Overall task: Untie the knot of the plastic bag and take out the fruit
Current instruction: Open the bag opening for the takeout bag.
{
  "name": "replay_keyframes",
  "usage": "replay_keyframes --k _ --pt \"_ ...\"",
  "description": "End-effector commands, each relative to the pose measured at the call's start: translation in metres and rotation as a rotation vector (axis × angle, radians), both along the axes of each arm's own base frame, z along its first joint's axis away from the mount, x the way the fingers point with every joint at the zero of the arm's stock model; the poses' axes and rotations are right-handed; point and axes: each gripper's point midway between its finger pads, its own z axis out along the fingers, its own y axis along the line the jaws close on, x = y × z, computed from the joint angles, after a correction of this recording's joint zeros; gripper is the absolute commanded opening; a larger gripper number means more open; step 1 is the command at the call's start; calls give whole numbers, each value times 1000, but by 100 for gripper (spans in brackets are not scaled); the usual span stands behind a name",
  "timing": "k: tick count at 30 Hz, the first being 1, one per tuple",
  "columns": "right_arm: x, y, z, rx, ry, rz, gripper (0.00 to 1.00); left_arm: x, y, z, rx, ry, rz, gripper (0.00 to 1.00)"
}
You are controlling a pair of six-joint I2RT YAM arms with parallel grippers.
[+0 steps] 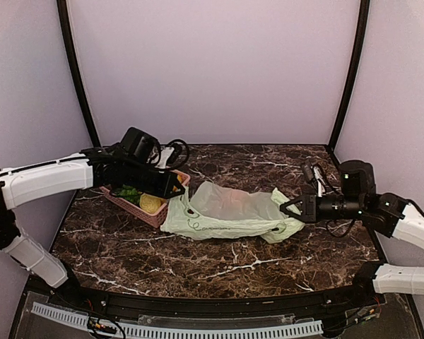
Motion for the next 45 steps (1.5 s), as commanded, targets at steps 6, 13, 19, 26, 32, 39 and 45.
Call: replay_keyframes --k 6,13,19,26,32,39,45 --pt "-4 -24 9 -1 -11 -117 44 -29 4 102 -391 -355 -82 1" --pt "10 -25 69 -84 -156 -102 84 -45 -1 117 -465 -390 -170 1" --pt "22 -3 116 -97 -261 2 92 -55 -6 131 -531 -415 -232 1" --pt "21 48 92 -138 -192 219 92 -57 -7 136 -545 -429 -248 1" --pt "6 88 48 -275 -143 373 90 -57 -7 134 -538 -424 -251 1" --pt "-1 109 13 -363 -131 457 86 -57 -7 135 -542 -423 -250 1" --pt "4 115 -8 -434 -133 461 77 -58 -7 137 -544 -425 -253 1"
